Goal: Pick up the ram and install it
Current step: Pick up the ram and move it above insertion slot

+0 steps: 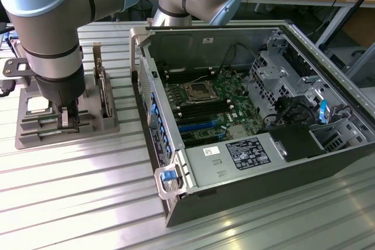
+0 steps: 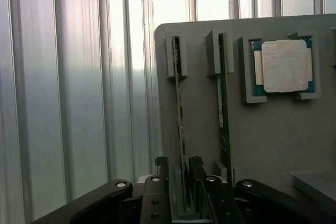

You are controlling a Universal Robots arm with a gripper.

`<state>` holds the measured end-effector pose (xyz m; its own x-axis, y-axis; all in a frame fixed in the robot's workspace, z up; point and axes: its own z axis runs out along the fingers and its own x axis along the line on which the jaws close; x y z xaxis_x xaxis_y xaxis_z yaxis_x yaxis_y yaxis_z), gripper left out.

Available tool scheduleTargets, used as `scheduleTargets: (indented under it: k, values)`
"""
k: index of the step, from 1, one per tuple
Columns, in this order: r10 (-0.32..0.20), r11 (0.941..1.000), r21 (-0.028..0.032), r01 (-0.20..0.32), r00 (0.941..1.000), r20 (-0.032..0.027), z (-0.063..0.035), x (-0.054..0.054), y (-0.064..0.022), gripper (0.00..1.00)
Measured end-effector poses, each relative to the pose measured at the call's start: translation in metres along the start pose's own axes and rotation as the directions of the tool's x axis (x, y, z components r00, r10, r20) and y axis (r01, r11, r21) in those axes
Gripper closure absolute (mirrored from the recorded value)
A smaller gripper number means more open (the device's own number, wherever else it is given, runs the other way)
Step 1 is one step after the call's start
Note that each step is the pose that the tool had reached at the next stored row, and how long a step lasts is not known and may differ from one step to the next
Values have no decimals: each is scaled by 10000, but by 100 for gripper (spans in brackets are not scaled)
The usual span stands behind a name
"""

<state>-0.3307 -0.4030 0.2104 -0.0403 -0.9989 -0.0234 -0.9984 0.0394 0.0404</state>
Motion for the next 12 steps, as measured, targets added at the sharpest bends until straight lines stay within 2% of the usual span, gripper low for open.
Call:
scheduleTargets:
  k: [4,9,12]
  values:
    - [-1,10000,-3,1,10000,-3,30,2,17,70]
    - [-31,10000,-2,31,10000,-1,42,6,120,70]
    - [-36,10000,0,36,10000,0,43,6,132,70]
